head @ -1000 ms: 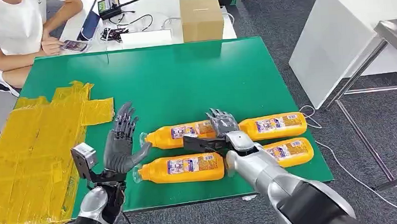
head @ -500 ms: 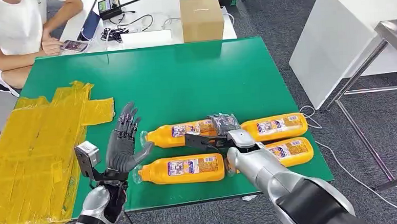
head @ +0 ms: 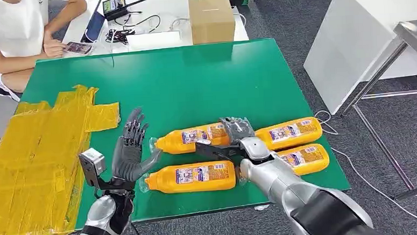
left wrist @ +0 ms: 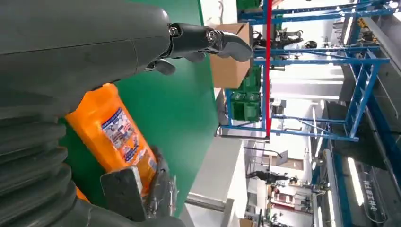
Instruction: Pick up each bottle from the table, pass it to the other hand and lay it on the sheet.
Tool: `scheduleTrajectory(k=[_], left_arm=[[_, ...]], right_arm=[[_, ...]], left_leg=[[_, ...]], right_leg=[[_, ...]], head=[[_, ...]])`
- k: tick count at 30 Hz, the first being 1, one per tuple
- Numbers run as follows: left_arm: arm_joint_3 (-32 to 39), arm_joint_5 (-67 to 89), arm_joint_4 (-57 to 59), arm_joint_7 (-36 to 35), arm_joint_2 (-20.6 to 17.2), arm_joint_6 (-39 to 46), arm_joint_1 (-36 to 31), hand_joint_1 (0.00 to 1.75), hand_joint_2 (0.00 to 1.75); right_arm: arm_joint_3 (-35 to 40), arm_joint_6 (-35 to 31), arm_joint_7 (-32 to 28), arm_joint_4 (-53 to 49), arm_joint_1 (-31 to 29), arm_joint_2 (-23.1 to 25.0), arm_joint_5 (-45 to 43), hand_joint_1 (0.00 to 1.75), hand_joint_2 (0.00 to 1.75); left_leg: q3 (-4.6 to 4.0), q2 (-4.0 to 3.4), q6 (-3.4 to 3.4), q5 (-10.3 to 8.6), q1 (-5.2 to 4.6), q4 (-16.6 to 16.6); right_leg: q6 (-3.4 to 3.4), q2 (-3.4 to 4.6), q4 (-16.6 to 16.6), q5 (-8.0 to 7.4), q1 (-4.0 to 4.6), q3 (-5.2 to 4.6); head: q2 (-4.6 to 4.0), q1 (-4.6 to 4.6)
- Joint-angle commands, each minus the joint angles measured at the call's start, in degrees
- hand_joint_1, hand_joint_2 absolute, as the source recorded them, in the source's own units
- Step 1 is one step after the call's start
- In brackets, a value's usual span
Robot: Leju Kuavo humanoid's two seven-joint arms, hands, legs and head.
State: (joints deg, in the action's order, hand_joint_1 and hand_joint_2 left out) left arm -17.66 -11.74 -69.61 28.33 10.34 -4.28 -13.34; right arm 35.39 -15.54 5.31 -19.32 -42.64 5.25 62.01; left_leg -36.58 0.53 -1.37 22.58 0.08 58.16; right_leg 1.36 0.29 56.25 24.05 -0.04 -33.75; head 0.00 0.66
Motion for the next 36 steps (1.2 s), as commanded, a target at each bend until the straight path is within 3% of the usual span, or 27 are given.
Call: scheduleTrajectory(k=[1, 10, 17, 31, 36], left_arm=[[-1.49, -0.17, 3.67, -0.08, -0.61, 0.16, -2.09, 0.00, 1.75], [-1.59, -0.86, 4.48, -0.01, -0.45, -0.83, -2.57, 0.00, 1.75], [-1.79, -1.14, 4.76, 0.19, -0.65, -1.19, -2.68, 0.00, 1.75], [-1.79, -1.17, 4.78, 0.20, -0.70, -1.22, -2.60, 0.00, 1.75], [-2.10, -1.31, 4.86, 0.31, -0.98, -1.39, -2.59, 0.00, 1.75]], right_arm=[[3.94, -1.67, 2.41, 3.07, -1.76, -0.13, 3.75, 0.00, 1.75], [9.19, -1.17, 1.35, 3.09, -2.60, 0.42, 10.75, 0.00, 1.75], [9.33, 2.68, -3.30, 2.97, -2.54, 1.24, 10.59, 0.00, 1.75], [9.37, 2.61, -3.58, 2.92, -2.42, 1.16, 10.60, 0.00, 1.75], [10.15, 3.40, -7.84, 2.62, -1.91, 0.85, 10.81, 0.00, 1.75]], left_leg=[[0.29, 0.00, 0.09, 0.11, 0.01, -0.02], [0.10, -0.01, 0.05, 0.04, 0.00, -0.01], [0.13, -0.04, 0.06, 0.05, 0.01, -0.01], [0.17, 0.01, 0.06, 0.04, 0.01, -0.03], [0.28, 0.01, 0.08, 0.08, 0.02, -0.05]], right_leg=[[-0.01, -0.07, -0.03, 0.12, 0.02, 0.30], [0.00, -0.03, 0.00, 0.04, 0.01, 0.11], [-0.01, -0.01, -0.01, 0.05, 0.01, 0.13], [-0.01, -0.07, -0.02, 0.06, 0.01, 0.19], [-0.01, -0.08, -0.04, 0.10, 0.01, 0.30]], head=[[0.00, 0.00], [0.00, 0.00], [0.00, 0.00], [0.00, 0.00], [0.00, 0.00]])
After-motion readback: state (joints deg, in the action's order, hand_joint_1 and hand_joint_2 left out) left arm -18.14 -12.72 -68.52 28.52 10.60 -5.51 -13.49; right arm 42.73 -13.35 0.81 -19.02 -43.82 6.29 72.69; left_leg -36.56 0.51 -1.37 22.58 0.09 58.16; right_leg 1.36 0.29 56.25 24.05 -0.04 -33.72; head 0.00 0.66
